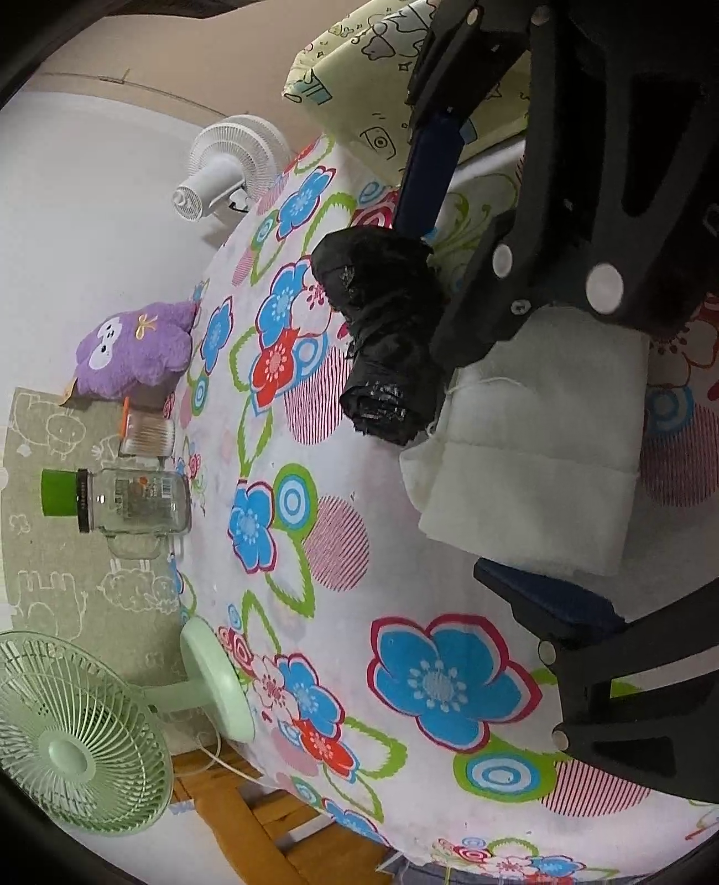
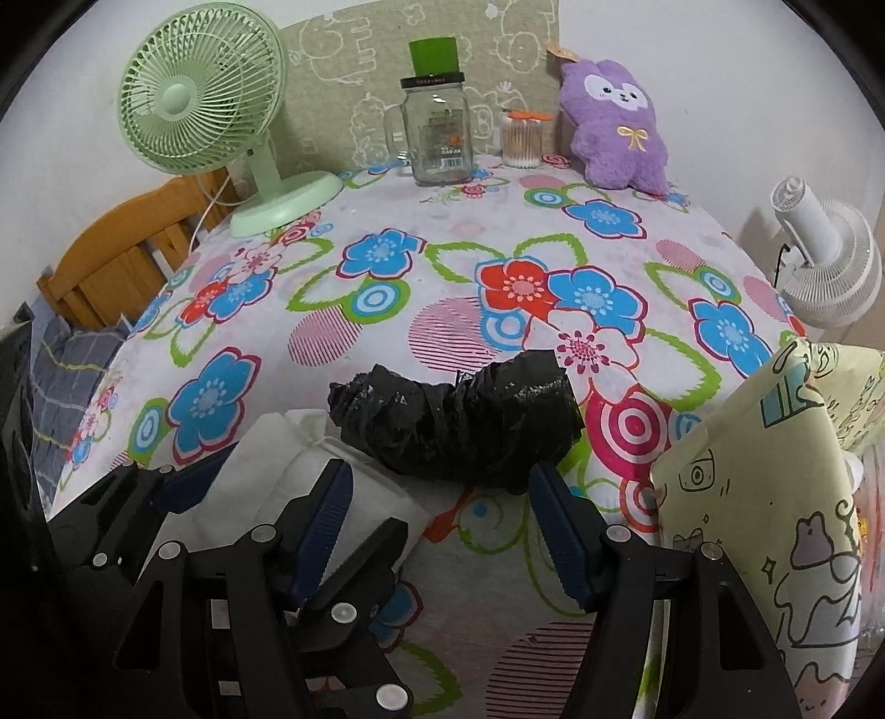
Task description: Organize soft objects
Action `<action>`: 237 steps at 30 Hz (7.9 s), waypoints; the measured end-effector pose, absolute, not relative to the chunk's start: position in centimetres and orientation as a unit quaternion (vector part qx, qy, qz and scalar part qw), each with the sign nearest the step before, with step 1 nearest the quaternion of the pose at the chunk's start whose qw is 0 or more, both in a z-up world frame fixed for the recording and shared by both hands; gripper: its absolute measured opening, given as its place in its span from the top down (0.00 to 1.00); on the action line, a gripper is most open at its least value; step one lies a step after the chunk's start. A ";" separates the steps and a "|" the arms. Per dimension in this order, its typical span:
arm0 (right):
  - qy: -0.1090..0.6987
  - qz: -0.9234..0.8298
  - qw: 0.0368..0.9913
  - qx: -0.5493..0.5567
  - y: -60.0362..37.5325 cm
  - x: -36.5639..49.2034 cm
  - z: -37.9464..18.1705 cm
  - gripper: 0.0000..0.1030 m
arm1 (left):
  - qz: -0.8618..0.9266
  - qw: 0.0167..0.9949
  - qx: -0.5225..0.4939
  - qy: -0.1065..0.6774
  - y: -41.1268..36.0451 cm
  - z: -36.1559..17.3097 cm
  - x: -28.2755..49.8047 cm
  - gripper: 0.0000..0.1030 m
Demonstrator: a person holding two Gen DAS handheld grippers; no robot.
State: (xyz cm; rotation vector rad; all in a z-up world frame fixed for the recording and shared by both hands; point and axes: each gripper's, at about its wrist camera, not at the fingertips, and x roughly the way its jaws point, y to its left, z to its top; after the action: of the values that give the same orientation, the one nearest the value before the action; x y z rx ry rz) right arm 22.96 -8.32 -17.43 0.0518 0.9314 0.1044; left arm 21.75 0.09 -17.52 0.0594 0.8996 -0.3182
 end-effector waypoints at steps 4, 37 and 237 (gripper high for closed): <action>0.442 0.052 0.895 0.025 -8.1 22.9 -17.0 0.32 | -0.134 0.892 0.031 0.430 0.6 -17.4 21.6 0.17; 0.454 0.026 0.889 0.044 -7.3 26.3 -19.1 0.50 | -0.085 0.897 0.011 0.433 2.8 -17.4 23.4 0.19; 0.344 0.054 0.937 0.010 -14.7 12.2 -5.4 0.59 | -0.088 0.938 0.036 0.333 -6.4 -5.7 11.2 0.25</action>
State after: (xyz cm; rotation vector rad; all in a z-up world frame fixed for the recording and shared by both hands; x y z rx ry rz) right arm 12.25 -14.68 -5.36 0.0210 0.7029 0.1095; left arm 11.16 -6.44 -5.68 0.0736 0.6809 -0.1791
